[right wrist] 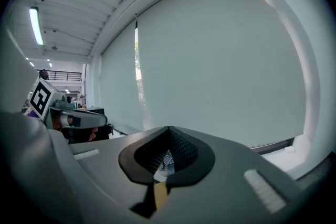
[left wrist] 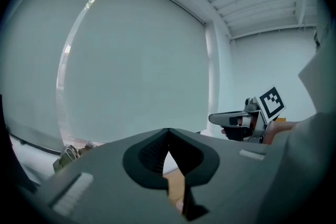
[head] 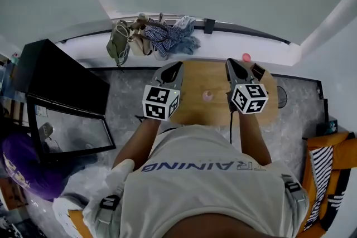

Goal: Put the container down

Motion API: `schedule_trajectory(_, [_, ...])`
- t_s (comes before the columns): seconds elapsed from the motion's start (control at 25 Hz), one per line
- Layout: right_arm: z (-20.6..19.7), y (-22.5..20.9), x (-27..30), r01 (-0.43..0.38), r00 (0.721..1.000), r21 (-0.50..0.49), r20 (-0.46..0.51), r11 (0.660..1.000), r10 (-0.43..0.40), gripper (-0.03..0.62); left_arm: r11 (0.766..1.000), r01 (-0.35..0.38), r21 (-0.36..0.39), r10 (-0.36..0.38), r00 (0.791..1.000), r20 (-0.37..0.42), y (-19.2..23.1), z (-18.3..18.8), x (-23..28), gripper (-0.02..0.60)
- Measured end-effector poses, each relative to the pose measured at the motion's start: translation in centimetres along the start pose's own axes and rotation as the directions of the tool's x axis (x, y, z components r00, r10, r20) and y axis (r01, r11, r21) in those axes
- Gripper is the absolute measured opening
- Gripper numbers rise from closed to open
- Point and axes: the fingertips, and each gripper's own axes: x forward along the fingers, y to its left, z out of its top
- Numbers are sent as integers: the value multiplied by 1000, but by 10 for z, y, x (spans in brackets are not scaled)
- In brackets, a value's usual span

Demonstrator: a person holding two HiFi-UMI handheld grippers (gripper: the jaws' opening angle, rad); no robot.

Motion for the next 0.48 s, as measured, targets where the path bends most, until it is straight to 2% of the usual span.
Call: schedule_trajectory(0.48, [-10, 3, -11, -9, 1000, -12, -10, 1000, 9, 15, 1000, -9, -23, 9, 1000, -12, -7, -10, -6, 0])
